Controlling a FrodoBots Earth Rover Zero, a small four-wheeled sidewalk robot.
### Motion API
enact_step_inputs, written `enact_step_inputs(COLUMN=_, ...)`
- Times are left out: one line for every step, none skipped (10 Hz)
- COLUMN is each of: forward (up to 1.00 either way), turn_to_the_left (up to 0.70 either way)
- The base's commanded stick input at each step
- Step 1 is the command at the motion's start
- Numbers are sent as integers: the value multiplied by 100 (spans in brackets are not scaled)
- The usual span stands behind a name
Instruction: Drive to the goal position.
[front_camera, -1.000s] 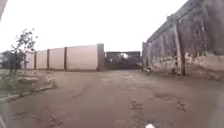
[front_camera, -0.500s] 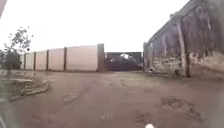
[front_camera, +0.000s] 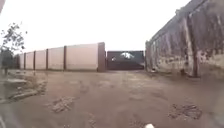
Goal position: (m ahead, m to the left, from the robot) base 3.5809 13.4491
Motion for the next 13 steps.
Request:
enact_step_inputs(forward=70, turn_to_the_left=0)
enact_step_inputs(forward=70, turn_to_the_left=0)
enact_step_inputs(forward=70, turn_to_the_left=0)
enact_step_inputs(forward=70, turn_to_the_left=14)
enact_step_inputs(forward=70, turn_to_the_left=34)
enact_step_inputs(forward=70, turn_to_the_left=35)
enact_step_inputs(forward=70, turn_to_the_left=35)
enact_step_inputs(forward=70, turn_to_the_left=35)
enact_step_inputs(forward=70, turn_to_the_left=21)
enact_step_inputs(forward=70, turn_to_the_left=0)
enact_step_inputs(forward=70, turn_to_the_left=0)
enact_step_inputs(forward=70, turn_to_the_left=0)
enact_step_inputs(forward=70, turn_to_the_left=0)
